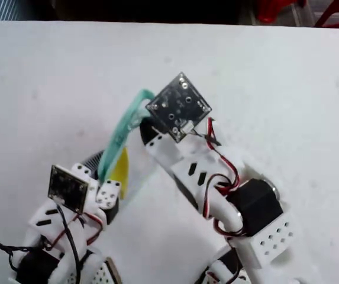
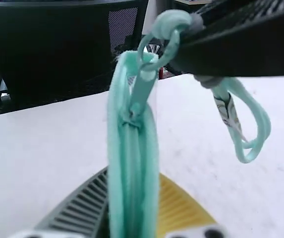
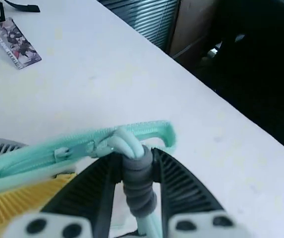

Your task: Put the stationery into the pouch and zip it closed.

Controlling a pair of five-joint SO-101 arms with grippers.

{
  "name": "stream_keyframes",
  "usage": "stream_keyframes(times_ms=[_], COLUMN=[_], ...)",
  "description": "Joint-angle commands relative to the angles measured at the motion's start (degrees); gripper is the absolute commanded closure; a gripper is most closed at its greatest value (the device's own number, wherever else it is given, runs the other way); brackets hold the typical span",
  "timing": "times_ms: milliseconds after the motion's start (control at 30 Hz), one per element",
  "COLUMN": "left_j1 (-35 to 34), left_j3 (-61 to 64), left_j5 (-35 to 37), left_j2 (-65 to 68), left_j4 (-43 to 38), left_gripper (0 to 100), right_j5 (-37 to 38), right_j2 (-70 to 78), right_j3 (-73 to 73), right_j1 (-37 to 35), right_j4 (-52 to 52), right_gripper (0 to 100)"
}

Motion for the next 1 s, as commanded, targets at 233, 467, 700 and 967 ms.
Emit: stream_keyframes(times_ms=[233, 467, 700, 967], left_j1=[0.1, 0.1, 0.1, 2.0], left_j3=[-0.3, -0.3, -0.2, -0.2], left_j5=[0.1, 0.0, -1.6, -2.0], left_j2=[0.0, 0.0, 0.0, 0.0], left_j4=[0.4, 0.4, 0.3, 0.5], left_gripper=[98, 98, 98, 98], right_j5=[-1.1, -5.3, -5.3, -5.1], right_j2=[10.8, 14.6, 14.7, 20.3], right_j3=[-1.4, -1.5, -1.9, -7.1], right_j1=[8.4, 17.3, 17.5, 19.8], right_j4=[-10.0, -16.4, -15.9, -20.4], right_gripper=[98.1, 98.1, 98.1, 98.1])
